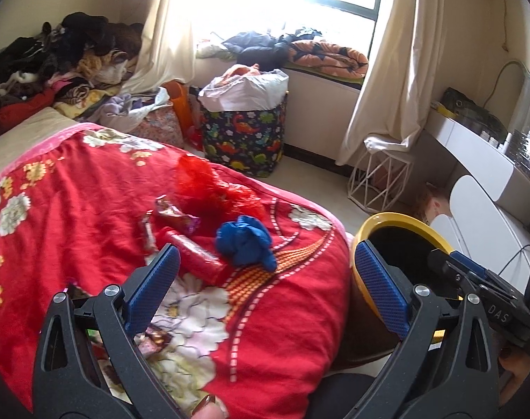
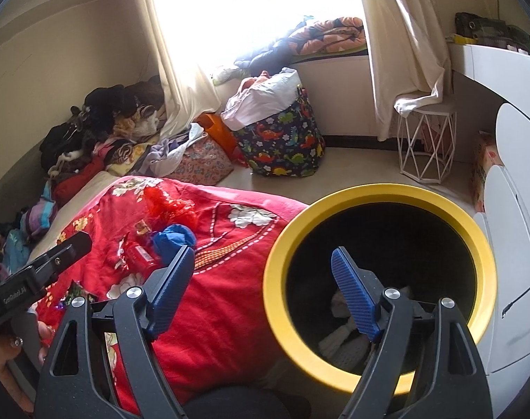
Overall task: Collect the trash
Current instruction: 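Move the left gripper to the purple wrapper while the right gripper approaches the blue glove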
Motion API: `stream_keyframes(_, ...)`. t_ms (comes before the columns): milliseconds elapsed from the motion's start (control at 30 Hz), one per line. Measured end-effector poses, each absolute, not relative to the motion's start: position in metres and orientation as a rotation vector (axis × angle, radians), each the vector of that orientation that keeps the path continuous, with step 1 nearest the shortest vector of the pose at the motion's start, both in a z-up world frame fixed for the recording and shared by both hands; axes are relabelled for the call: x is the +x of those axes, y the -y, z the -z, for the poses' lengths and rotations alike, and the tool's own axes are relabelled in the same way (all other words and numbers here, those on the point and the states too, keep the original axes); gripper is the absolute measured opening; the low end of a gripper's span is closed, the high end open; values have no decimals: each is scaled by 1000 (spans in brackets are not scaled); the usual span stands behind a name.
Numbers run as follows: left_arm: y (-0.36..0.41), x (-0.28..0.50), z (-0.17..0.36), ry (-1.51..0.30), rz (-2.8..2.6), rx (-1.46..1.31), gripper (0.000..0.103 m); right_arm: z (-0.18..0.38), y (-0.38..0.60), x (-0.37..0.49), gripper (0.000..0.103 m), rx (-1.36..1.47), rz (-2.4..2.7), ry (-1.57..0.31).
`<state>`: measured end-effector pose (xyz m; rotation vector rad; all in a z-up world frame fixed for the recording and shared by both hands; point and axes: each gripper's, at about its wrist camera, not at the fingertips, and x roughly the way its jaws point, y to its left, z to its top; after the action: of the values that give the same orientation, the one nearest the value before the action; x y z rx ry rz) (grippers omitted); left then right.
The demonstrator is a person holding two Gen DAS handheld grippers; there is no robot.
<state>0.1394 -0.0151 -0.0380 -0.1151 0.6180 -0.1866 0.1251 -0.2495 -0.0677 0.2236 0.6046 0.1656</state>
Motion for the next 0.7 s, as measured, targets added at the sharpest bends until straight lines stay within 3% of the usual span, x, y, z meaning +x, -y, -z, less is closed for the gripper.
stream_keyframes(700,-72,119,47,-608,45,-220,92,66,185,146,78,124,-266,-624)
